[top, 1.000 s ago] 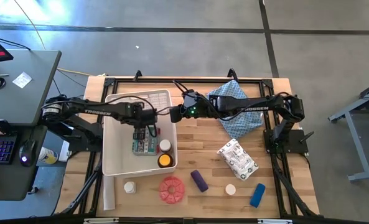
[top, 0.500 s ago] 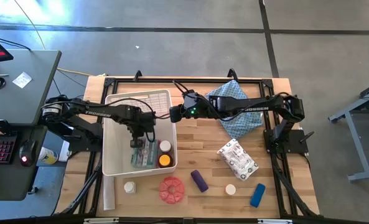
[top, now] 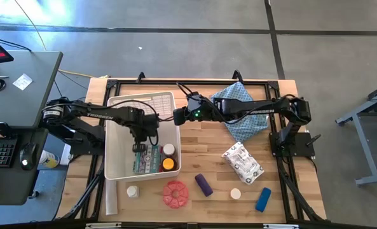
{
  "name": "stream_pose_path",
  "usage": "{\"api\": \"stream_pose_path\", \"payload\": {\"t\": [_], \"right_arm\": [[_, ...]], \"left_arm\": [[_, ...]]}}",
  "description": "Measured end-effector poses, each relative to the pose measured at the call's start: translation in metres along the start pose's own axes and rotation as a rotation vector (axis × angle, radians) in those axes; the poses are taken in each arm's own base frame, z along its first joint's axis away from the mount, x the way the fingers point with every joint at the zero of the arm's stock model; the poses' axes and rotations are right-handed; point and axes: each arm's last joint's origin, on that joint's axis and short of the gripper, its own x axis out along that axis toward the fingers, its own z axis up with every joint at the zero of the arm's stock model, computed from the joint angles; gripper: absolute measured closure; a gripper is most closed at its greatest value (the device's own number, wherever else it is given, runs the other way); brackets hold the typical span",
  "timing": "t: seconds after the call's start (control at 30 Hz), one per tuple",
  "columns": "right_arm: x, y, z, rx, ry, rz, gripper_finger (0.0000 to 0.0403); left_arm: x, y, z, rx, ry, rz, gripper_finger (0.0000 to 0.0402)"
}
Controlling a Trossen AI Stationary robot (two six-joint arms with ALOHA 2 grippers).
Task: Pick & place medical supplies in basket/bin
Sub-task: Put the blue first aid kit into the white bin
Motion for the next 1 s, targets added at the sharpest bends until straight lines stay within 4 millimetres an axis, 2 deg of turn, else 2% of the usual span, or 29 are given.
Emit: {"api": "stream_pose_path", "payload": {"t": [0.13, 0.3, 0.4, 0.7, 0.8, 0.87, 1.0], "right_arm": [[0.0, 0.0, 0.0, 0.0, -0.002, -0.004, 0.0403], [0.0, -0.001, 0.001, 0.002, -0.007, -0.008, 0.0403], [0.001, -0.002, 0.002, 0.002, -0.006, -0.008, 0.0403], [0.001, -0.002, 0.002, -0.015, -0.002, -0.006, 0.0402], [0.001, -0.002, 0.002, -0.016, -0.008, -0.008, 0.0396], [0.0, -0.001, 0.002, -0.016, -0.011, -0.006, 0.0393], [0.001, 0.0, 0.002, -0.015, -0.012, 0.008, 0.0391]], "left_arm": [[-0.006, -0.003, 0.0, -0.005, 0.028, -0.065, 0.0376], [-0.012, -0.005, -0.002, -0.016, 0.071, -0.133, 0.0329], [-0.013, -0.006, -0.003, -0.021, 0.087, -0.15, 0.0322], [-0.013, -0.007, -0.003, -0.054, 0.085, -0.162, 0.0376], [-0.013, -0.006, -0.003, -0.069, 0.087, -0.156, 0.0378], [-0.013, -0.006, -0.003, -0.073, 0.088, -0.156, 0.0363], [-0.013, -0.006, -0.003, -0.075, 0.091, -0.155, 0.0304]]}}
